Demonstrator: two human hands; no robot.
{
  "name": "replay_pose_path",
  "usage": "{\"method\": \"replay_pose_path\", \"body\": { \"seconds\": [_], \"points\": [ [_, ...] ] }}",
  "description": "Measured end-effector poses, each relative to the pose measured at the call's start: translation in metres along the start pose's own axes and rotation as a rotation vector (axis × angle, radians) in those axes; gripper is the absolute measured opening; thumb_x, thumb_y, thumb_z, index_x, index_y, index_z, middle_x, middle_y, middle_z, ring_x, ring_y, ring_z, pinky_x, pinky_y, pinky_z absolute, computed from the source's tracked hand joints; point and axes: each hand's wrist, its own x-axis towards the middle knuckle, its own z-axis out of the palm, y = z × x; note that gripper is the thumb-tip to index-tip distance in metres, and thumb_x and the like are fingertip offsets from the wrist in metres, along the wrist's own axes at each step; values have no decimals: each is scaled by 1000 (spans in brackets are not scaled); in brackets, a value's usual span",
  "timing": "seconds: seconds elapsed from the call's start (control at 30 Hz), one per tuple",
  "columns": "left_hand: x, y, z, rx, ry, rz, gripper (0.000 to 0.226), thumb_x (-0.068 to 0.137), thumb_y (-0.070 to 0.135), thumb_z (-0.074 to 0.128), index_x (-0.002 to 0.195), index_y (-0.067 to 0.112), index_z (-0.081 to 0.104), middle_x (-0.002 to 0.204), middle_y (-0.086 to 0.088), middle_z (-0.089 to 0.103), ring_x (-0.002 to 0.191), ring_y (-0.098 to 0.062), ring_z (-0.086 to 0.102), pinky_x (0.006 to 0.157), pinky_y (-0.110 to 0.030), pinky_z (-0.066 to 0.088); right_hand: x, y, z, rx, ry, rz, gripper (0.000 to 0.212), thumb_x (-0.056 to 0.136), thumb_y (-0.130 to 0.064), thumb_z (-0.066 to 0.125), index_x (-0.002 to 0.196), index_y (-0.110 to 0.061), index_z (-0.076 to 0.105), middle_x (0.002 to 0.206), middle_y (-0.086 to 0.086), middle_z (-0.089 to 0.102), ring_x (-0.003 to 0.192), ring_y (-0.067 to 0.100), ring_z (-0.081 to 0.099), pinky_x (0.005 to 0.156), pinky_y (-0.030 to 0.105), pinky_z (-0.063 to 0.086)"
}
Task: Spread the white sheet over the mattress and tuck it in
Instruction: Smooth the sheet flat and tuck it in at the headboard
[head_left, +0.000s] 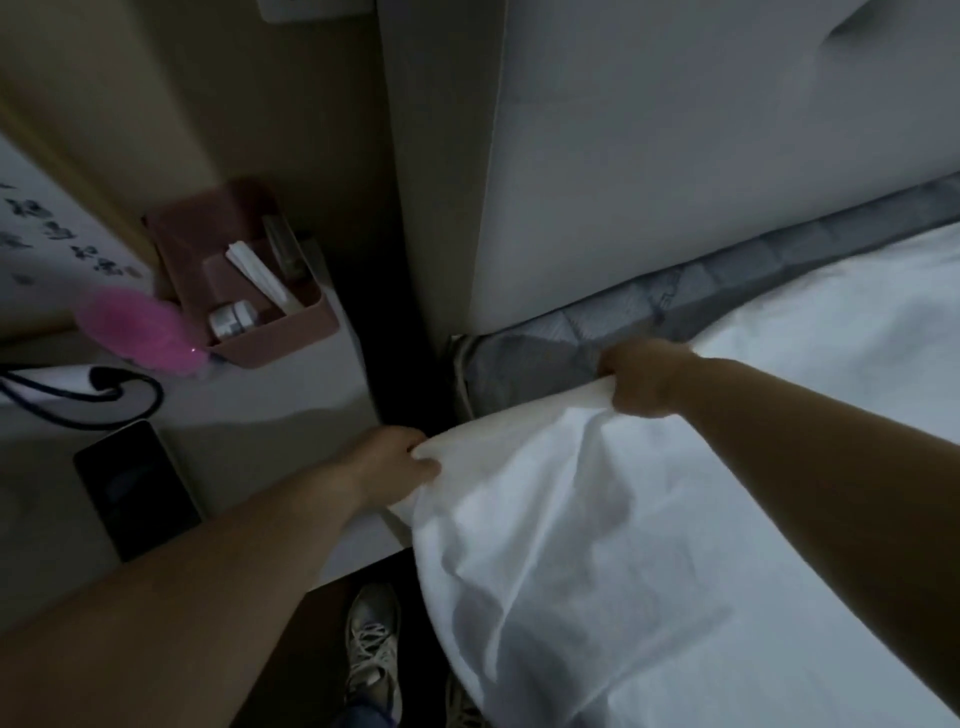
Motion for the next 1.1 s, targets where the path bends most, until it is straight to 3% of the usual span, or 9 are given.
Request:
{"method": "replay_pose_path", "body": {
  "seconds": [0.17, 0.23, 0.3, 0.37, 0.5, 0.57, 0.77, 0.93, 1.1],
  "points": [
    [-2, 13, 12, -86, -138, 12, 21, 77, 3, 61, 65, 20, 55, 69, 3, 57, 69, -13, 57, 51, -13, 42, -12, 24, 27, -116, -119, 79, 29, 94, -27, 47, 118, -16, 60, 117, 6, 61, 112, 25, 56, 96, 37, 39],
    [-3, 21, 18, -10, -207, 7, 8, 75, 8, 57, 77, 16, 60, 85, -7, 62, 84, -21, 60, 62, -18, 46, -21, 28, 29, -73, -174, 58, 30, 97, -23, 41, 119, -13, 59, 122, 8, 60, 113, 24, 56, 94, 33, 38],
    [-1, 26, 21, 184, -255, -41, 28, 80, 12, 53, 106, 10, 63, 115, -14, 60, 110, -29, 56, 86, -27, 46, -24, 26, 26, 30, -209, 56, 32, 99, -22, 39, 118, -7, 60, 122, 12, 60, 107, 25, 57, 85, 27, 38],
    [7, 23, 19, 267, -105, -74, 32, 90, 14, 46, 120, 4, 55, 125, -17, 56, 113, -32, 55, 90, -30, 45, -21, 21, 17, 124, -137, 59, 33, 98, -24, 40, 117, -6, 60, 121, 14, 60, 109, 27, 57, 85, 27, 40],
    [21, 18, 1, 307, 326, -100, 36, 91, 17, 48, 125, 11, 42, 122, -15, 55, 111, -35, 54, 91, -38, 47, 7, 0, 3, 187, 228, -19, 27, 92, -23, 48, 115, -17, 61, 114, 12, 65, 107, 30, 59, 88, 30, 41],
    [26, 21, 2, 350, 429, -86, 47, 88, 13, 50, 134, 14, 38, 130, -13, 49, 118, -33, 48, 98, -40, 44, 23, -14, 4, 175, 290, -38, 33, 92, -21, 48, 124, -21, 57, 114, 9, 66, 109, 29, 58, 102, 34, 36],
    [38, 49, 21, 311, 403, 181, 56, 94, 13, 43, 146, 19, 26, 149, -4, 32, 131, -29, 38, 108, -36, 34, 35, -21, 31, 138, 357, -37, 27, 98, -25, 41, 118, -25, 59, 113, 4, 65, 114, 25, 54, 116, 44, 18],
    [58, 81, 27, 251, 354, 266, 54, 97, 13, 37, 149, 21, 24, 154, -4, 26, 134, -28, 40, 108, -37, 37, 17, -9, 31, 282, 475, -293, 30, 99, -24, 45, 122, -25, 63, 128, 0, 62, 129, 24, 46, 119, 46, 13],
    [55, 88, 22, 250, 430, 290, 25, 98, 23, 40, 113, 8, 54, 124, -15, 49, 112, -35, 52, 90, -39, 42, 18, 2, 26, 191, 378, -260, 37, 97, -21, 46, 132, -33, 53, 132, -3, 58, 129, 20, 46, 120, 45, 6]
  ]
}}
